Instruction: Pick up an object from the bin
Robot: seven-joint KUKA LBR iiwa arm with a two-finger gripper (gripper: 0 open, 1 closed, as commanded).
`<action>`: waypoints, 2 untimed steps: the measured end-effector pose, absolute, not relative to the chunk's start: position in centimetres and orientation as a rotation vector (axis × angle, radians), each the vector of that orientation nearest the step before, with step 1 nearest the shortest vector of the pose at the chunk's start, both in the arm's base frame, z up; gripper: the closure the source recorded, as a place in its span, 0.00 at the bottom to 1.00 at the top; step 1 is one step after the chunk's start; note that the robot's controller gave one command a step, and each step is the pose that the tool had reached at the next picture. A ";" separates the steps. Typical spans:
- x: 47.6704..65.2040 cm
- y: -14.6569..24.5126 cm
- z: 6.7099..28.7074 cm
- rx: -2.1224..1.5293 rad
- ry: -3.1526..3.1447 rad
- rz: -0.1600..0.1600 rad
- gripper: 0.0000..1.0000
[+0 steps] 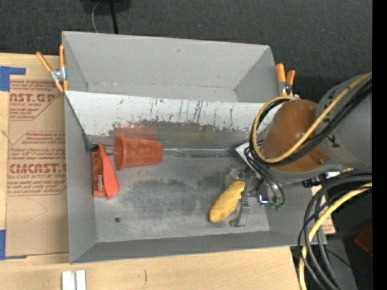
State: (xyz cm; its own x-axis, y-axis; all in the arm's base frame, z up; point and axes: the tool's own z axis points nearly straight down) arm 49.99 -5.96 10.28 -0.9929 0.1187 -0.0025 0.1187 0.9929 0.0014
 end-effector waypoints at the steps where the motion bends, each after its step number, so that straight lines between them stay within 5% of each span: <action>1: 50.0 -5.1 7.9 -0.916 3.001 0.003 1.00; 2: 50.0 -5.2 7.9 -0.916 3.002 0.003 1.00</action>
Offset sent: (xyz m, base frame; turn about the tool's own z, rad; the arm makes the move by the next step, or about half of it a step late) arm 0.0000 0.0000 0.0000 0.0000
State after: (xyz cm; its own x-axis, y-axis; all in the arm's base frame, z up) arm 49.97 -5.17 7.89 -0.8298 -0.5580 -0.0036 -0.5581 0.8298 0.0010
